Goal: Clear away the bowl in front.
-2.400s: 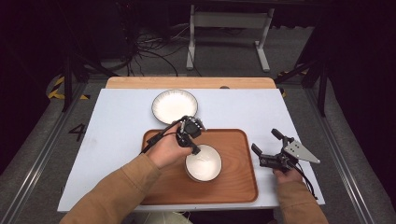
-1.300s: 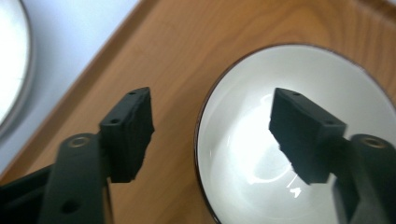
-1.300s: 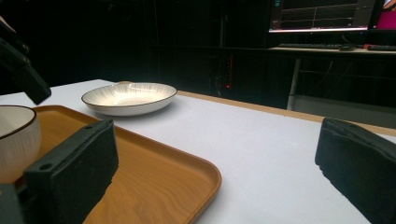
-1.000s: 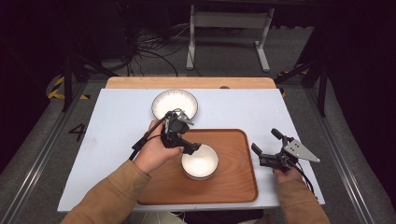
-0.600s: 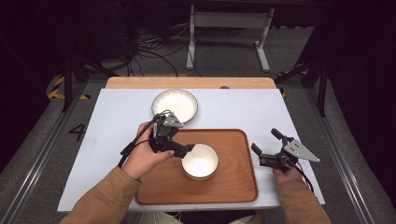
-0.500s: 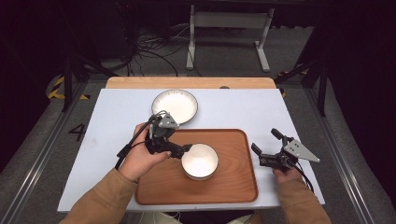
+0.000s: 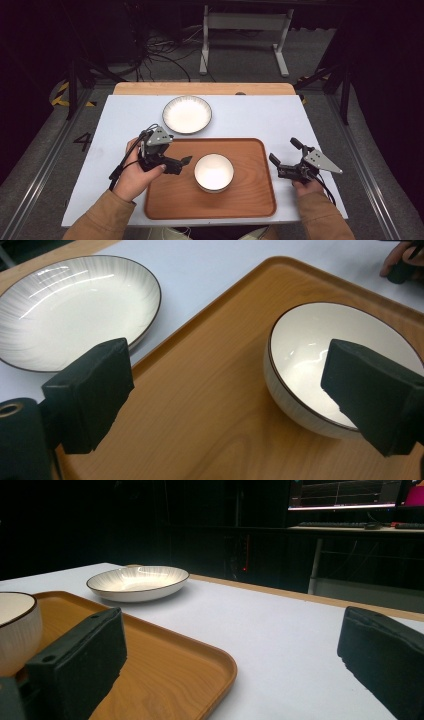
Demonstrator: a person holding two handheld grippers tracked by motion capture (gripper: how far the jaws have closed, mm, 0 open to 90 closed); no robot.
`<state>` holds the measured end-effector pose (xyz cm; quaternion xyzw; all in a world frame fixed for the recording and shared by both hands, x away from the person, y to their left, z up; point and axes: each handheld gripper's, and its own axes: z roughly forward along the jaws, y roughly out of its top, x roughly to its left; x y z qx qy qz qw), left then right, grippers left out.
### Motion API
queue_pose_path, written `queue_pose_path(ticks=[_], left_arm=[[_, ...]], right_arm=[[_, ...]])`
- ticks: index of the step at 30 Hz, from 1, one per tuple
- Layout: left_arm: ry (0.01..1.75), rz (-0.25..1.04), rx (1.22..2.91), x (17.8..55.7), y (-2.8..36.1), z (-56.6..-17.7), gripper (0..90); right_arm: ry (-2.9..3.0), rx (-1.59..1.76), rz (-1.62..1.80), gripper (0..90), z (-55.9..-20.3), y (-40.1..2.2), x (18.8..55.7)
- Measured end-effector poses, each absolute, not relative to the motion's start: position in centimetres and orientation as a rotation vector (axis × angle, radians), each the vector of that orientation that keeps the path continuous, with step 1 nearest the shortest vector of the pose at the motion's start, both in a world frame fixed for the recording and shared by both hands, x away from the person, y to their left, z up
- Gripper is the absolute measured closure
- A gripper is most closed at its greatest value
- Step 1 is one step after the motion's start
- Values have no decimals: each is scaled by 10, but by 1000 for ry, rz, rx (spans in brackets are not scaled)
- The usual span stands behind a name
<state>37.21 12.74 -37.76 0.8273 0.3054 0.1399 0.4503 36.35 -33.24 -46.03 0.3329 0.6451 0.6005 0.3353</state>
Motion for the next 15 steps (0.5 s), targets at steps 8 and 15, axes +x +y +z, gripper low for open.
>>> queue_pose_path(ticks=[8, 15], left_arm=[[725, 379, 1955, 367, 147, -386, 71], [701, 378, 1881, 364, 162, -398, 67]], right_arm=[[1683, 868, 1566, 0, -460, -332, 363], [1683, 868, 1566, 0, -460, -332, 363]])
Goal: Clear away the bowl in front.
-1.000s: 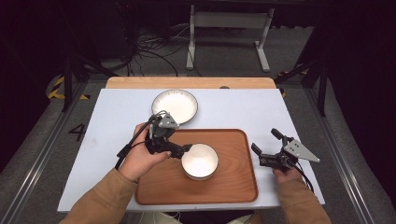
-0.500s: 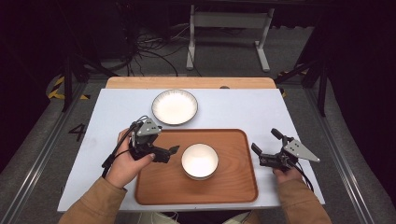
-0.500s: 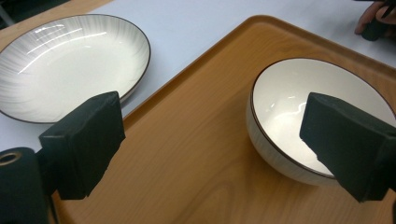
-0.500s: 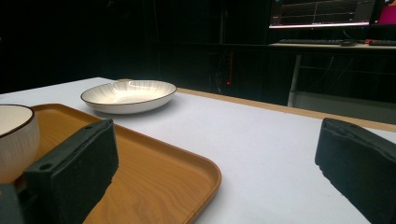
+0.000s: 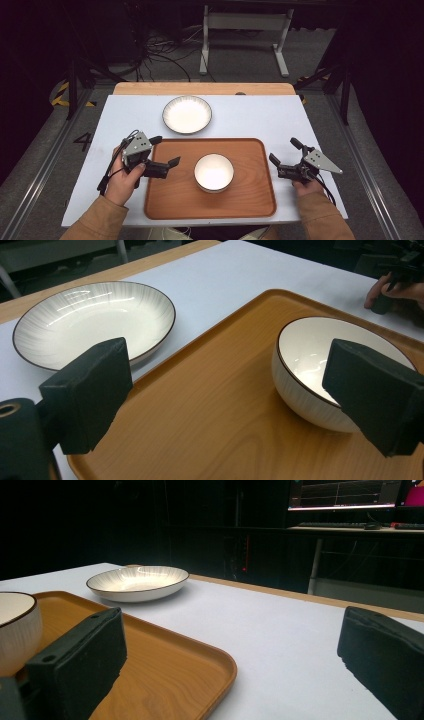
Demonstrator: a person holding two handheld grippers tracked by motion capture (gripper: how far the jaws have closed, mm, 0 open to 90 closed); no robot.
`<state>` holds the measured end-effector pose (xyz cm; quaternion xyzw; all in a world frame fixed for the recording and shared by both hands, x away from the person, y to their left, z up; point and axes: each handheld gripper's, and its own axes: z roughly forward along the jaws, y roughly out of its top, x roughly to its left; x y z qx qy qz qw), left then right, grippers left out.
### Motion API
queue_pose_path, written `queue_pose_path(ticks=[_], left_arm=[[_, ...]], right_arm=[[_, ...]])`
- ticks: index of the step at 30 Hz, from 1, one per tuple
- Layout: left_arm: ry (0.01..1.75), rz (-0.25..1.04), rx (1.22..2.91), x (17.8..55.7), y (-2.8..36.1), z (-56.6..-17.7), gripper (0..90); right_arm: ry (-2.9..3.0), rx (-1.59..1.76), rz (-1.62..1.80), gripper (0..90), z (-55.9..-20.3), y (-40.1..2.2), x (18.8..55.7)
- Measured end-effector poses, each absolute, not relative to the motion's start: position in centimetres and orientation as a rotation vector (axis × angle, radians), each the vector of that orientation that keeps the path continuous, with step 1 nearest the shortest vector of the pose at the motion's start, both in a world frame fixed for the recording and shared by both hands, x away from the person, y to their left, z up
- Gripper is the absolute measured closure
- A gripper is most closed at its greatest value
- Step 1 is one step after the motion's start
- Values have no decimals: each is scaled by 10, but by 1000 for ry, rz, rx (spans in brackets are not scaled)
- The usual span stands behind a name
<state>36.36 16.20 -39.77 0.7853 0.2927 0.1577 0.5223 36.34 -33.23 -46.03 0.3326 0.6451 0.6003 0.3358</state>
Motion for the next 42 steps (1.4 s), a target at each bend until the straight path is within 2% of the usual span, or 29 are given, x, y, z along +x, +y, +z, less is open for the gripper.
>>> queue_pose_path(ticks=[25, 42], left_arm=[[780, 445, 1805, 354, 201, -445, 69], [833, 457, 1774, 349, 207, -467, 68]], right_arm=[[1681, 866, 1568, 0, -460, -332, 363], [1681, 866, 1568, 0, -460, -332, 363]])
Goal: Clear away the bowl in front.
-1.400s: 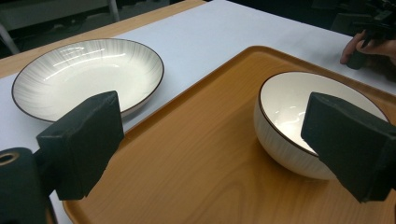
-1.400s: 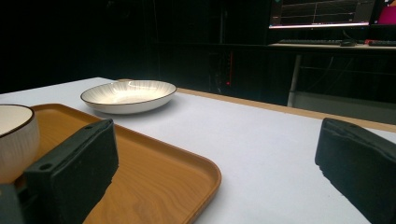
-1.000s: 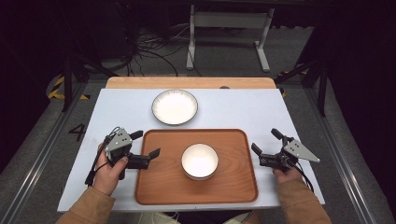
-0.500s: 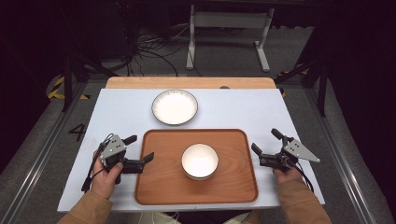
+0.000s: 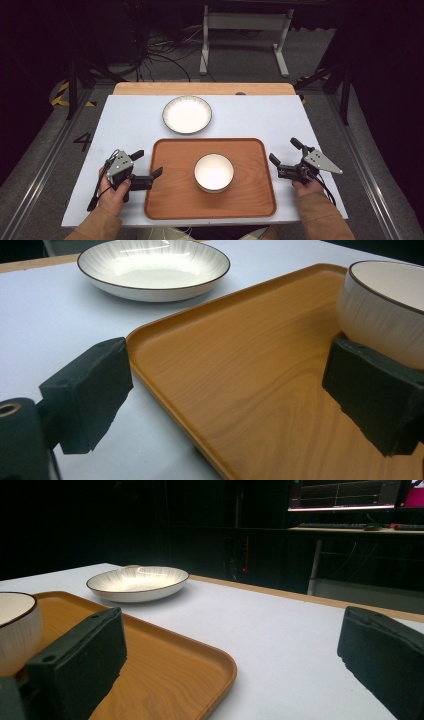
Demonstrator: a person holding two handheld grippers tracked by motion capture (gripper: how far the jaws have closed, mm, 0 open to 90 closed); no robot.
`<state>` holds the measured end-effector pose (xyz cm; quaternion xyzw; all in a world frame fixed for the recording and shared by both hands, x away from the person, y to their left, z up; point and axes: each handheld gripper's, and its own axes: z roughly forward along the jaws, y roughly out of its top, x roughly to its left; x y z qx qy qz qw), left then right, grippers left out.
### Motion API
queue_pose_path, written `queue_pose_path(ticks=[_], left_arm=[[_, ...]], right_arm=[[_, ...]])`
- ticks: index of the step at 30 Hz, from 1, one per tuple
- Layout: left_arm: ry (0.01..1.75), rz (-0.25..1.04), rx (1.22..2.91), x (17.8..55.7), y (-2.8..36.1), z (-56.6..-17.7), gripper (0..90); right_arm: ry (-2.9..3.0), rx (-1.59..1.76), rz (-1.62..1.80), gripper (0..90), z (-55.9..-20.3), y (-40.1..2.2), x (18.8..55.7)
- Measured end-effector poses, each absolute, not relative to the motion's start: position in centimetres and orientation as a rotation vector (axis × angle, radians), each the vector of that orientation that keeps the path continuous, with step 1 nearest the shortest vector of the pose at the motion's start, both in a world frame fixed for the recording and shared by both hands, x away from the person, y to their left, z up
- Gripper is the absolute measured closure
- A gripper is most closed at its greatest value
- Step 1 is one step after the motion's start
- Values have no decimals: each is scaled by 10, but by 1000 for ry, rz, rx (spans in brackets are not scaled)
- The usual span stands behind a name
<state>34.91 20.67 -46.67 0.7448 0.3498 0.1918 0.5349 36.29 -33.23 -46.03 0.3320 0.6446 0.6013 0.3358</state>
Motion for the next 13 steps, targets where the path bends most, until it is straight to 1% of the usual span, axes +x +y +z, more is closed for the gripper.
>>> queue_pose_path(ticks=[13], left_arm=[[837, 451, 1784, 350, 207, -467, 61]], right_arm=[[1679, 860, 1566, 0, -460, -332, 362]])
